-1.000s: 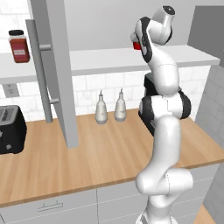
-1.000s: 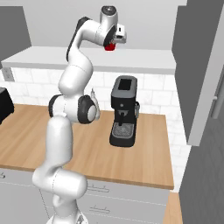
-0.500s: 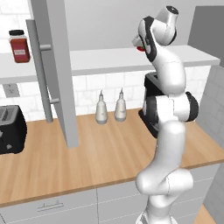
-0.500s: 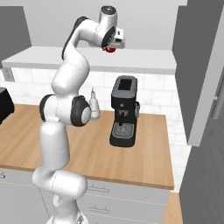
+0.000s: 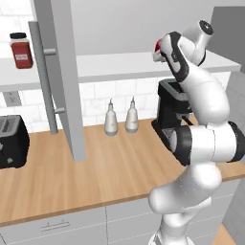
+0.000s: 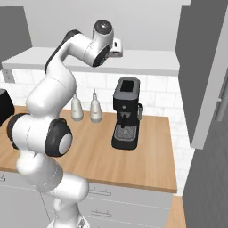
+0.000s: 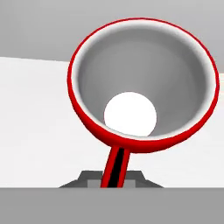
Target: Gather all objects into one cabinet and sort the glasses and bowls to opposite sides.
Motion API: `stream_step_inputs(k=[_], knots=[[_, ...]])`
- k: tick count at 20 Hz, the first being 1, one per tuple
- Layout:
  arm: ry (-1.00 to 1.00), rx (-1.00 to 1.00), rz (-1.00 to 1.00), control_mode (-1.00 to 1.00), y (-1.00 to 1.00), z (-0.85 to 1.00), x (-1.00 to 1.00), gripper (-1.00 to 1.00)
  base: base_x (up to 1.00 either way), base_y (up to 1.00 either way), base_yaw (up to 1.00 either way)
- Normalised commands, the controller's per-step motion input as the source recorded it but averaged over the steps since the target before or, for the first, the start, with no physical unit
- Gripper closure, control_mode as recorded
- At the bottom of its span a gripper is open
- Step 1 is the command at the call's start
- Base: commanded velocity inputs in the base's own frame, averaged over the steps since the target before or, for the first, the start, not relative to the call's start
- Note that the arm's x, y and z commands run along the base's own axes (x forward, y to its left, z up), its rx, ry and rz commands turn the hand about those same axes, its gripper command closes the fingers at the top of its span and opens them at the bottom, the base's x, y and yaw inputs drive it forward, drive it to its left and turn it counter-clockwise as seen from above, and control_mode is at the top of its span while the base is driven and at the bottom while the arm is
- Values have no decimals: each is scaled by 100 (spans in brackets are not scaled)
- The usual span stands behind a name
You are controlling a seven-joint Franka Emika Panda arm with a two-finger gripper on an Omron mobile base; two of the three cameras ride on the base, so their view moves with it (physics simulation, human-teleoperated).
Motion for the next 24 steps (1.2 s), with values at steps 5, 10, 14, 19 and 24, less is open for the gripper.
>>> stream_step_inputs(k=[5,10,14,19,24], knots=[[-43,3,0,-100,9,34,-100,100,0,0,0],[17,14,0,-100,0,100,-100,100,0,0,0],[50,9,0,-100,0,100,-100,100,0,0,0],[25,0,0,-100,0,28,-100,100,0,0,0],[0,0,2,-100,0,0,-100,100,0,0,0]])
